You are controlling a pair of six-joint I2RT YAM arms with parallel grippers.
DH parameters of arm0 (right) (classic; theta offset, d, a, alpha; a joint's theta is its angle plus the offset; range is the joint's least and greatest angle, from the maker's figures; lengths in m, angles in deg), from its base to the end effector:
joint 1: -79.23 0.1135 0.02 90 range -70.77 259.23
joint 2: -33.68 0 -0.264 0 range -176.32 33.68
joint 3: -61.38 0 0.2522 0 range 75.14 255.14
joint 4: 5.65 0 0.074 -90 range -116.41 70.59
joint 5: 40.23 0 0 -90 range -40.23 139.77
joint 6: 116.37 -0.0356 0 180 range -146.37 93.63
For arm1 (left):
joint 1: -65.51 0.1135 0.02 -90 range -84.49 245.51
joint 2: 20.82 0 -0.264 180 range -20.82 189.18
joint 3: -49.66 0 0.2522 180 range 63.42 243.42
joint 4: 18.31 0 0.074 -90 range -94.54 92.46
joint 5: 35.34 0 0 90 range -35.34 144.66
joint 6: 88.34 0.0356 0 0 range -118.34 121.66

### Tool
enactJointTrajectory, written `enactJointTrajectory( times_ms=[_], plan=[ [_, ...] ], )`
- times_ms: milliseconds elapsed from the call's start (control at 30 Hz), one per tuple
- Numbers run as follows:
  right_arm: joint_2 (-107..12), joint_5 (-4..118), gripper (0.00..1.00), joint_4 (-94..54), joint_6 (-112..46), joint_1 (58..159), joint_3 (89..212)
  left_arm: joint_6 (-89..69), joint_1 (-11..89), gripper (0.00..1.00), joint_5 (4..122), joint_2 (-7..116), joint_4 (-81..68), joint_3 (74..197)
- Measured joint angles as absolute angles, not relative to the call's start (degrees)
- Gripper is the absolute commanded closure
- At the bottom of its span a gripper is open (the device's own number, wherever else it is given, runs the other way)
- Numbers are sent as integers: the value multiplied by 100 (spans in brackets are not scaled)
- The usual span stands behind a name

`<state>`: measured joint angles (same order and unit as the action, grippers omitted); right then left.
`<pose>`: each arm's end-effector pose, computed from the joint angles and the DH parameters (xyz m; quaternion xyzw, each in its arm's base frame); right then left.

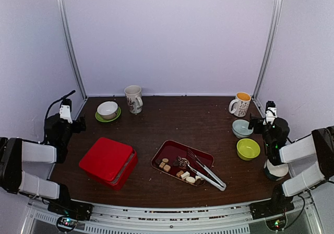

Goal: Pack the chocolate
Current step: Move the packing box to the center of the board.

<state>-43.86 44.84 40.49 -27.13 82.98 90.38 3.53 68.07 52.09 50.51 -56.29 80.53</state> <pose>0.2391 0.0126 0.1777 0.0109 0.7216 -0.0038 0.6922 0.2365 0.0122 0.1952 -0.0199 0.7220 0.0429 0.6903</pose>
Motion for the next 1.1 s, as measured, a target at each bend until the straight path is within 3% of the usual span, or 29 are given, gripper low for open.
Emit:
enactJointTrajectory(
  times_ms=[267,467,600,1100],
  plan=[
    [-4386,4484,0,4049,-2713,8298,9038,526,6807,2,5487,4505,-5395,8002],
    [-4379,4668,0,4099,-2645,8298,8997,-340,6805,2,4162,3945,-4584,8053],
    [-4130,4917,0,3880,-2544,8300,8960,-816,6810,2,3913,3528,-3581,8383],
    [-2685,4948,0,1209,-2826,8868,9884,-2657,6810,2,4241,2616,-1570,8356]
  ],
)
